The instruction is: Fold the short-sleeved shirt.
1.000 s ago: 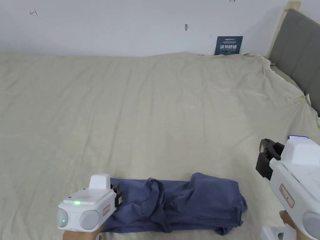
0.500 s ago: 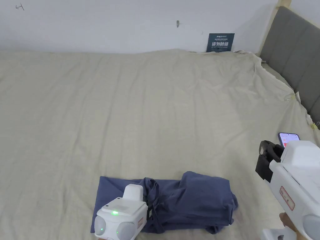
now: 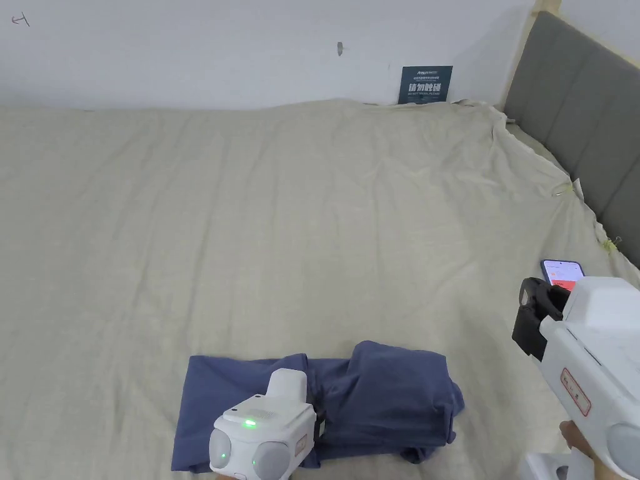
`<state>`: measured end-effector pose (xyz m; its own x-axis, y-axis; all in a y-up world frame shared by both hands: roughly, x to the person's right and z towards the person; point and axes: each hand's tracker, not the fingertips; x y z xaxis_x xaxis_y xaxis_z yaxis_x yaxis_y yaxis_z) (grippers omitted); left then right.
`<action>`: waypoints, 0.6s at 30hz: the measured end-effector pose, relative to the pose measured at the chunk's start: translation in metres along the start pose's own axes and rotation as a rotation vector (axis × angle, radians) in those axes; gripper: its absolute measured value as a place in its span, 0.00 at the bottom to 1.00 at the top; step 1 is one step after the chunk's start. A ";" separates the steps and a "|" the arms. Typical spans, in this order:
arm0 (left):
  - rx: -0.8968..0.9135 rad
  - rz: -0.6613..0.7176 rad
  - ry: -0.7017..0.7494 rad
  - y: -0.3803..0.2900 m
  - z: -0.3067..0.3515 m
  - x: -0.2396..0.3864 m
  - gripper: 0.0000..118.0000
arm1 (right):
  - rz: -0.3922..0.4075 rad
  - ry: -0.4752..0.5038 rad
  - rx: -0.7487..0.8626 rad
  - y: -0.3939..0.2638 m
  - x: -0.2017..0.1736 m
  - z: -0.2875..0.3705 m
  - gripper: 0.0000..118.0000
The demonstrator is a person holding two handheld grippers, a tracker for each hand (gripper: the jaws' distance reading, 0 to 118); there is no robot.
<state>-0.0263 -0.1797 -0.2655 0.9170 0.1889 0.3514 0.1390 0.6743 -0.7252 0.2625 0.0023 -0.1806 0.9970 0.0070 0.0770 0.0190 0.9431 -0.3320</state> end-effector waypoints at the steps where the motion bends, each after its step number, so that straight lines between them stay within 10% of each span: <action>1: 0.006 0.012 -0.009 0.003 0.005 -0.003 0.00 | 0.000 0.001 0.001 0.000 0.000 0.000 0.00; 18: -0.015 0.290 -0.166 0.071 0.097 -0.142 0.11 | 0.015 0.048 0.027 0.011 -0.022 -0.003 0.00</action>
<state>-0.1830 -0.0896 -0.3096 0.8460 0.4859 0.2196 -0.1126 0.5654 -0.8171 0.2406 0.0113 -0.1892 0.9996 0.0056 0.0266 0.0029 0.9516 -0.3074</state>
